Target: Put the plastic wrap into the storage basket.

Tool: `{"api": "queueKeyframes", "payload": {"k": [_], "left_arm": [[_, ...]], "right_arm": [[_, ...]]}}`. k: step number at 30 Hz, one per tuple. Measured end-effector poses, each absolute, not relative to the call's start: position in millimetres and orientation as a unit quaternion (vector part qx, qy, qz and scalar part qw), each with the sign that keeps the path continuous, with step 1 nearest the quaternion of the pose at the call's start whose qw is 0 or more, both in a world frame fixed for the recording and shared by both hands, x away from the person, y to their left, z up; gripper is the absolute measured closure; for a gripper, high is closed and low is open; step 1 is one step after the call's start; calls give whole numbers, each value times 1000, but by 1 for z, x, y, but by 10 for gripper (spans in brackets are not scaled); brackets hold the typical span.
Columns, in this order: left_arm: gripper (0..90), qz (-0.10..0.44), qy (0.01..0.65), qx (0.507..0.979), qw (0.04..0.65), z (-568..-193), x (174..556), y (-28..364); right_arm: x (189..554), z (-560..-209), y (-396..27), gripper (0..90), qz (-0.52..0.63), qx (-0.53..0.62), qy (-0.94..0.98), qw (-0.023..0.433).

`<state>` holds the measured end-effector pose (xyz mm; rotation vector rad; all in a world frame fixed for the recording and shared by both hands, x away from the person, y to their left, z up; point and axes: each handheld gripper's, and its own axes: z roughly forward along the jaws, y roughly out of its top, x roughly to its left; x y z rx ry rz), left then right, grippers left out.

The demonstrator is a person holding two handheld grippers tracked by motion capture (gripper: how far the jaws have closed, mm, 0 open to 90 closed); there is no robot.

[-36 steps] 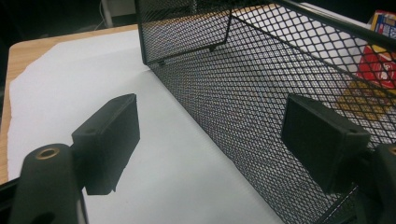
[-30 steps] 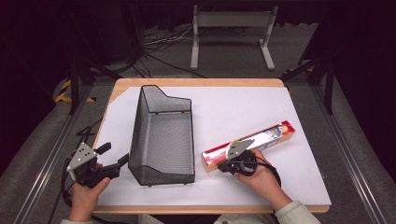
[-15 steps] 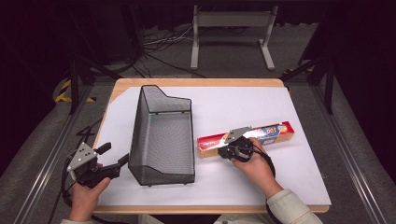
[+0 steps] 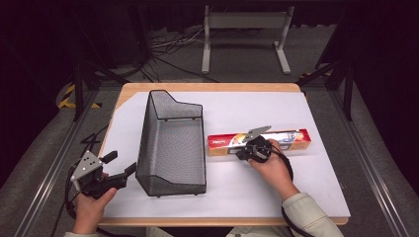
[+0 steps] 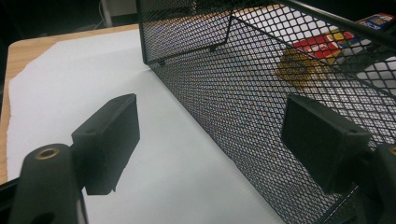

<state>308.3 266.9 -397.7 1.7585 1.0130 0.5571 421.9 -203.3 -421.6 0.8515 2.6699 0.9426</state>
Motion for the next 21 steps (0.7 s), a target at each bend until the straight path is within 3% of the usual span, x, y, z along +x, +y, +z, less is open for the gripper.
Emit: {"api": "queueKeyframes", "payload": {"k": [8,21], "left_arm": [[203,229,418,726,495,-398,308,267],[203,230,420,726,494,-398,308,267]], "right_arm": [[418,-387,-223,900,343,278,891,101],[436,-362,-283,896,362,329,862,132]]}}
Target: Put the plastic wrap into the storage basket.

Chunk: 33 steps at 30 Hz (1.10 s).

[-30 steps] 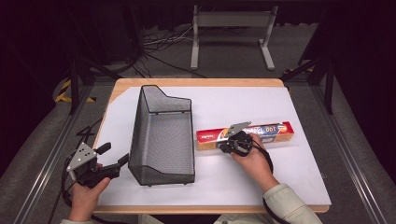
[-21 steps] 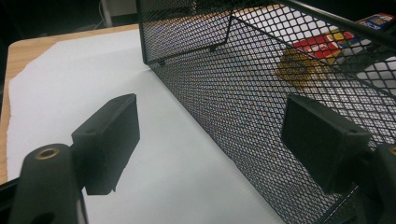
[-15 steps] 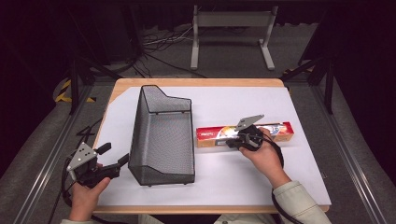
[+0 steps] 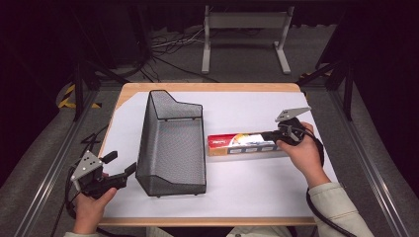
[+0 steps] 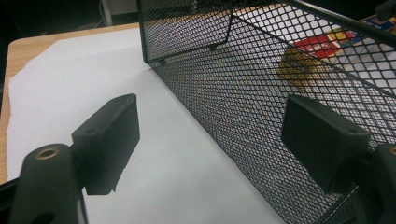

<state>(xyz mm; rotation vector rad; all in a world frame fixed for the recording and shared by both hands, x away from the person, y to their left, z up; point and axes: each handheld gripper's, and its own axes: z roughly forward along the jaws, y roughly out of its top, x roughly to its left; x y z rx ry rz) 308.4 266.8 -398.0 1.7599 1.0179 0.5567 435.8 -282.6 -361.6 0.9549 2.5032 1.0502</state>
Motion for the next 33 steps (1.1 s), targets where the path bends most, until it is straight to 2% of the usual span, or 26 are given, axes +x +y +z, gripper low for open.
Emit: {"api": "queueKeyframes", "payload": {"k": [8,22,33], "left_arm": [[203,229,420,727,493,-398,308,267],[203,230,422,725,494,-399,309,268],[203,233,425,724,490,-400,304,271]], "right_arm": [[447,-348,-308,885,346,352,854,163],[478,-340,-347,894,321,400,840,178],[501,-362,-360,877,285,432,838,171]]}}
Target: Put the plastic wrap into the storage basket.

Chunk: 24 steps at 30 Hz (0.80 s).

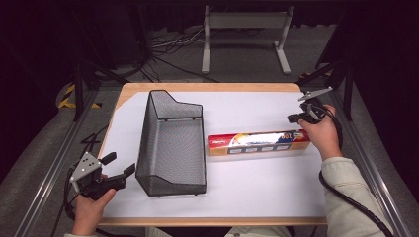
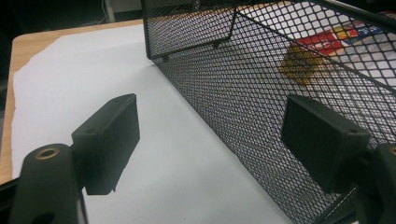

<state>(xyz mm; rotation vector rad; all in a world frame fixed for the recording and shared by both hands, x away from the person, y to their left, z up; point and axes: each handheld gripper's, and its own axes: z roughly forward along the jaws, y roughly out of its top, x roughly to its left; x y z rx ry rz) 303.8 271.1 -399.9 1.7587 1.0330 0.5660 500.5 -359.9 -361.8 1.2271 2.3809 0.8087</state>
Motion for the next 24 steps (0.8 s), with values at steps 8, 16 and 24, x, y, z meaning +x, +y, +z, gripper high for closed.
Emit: {"api": "queueKeyframes", "payload": {"k": [8,16,24], "left_arm": [[203,234,431,723,487,-402,298,274],[202,233,433,722,488,-402,297,276],[202,231,430,724,489,-402,300,273]], "right_arm": [[515,-383,-368,862,241,458,840,161],[520,-396,-377,865,177,478,847,153],[514,-395,-380,900,175,491,844,126]]}}
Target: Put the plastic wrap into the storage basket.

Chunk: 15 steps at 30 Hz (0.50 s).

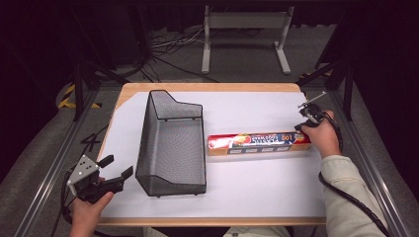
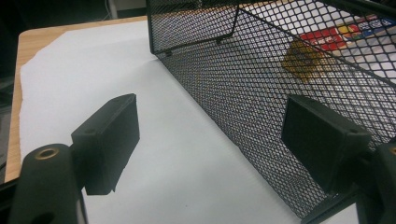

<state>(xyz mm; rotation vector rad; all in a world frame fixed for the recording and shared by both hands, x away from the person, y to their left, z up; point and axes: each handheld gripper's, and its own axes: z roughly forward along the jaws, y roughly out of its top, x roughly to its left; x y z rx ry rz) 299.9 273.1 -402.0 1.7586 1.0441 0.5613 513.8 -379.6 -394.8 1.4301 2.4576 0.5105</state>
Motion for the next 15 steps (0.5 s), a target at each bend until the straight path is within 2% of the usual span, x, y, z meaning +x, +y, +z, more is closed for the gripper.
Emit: {"api": "queueKeyframes", "payload": {"k": [15], "left_arm": [[202,232,441,709,499,-400,309,277]], "right_arm": [[471,-389,-389,900,177,491,851,60]]}}
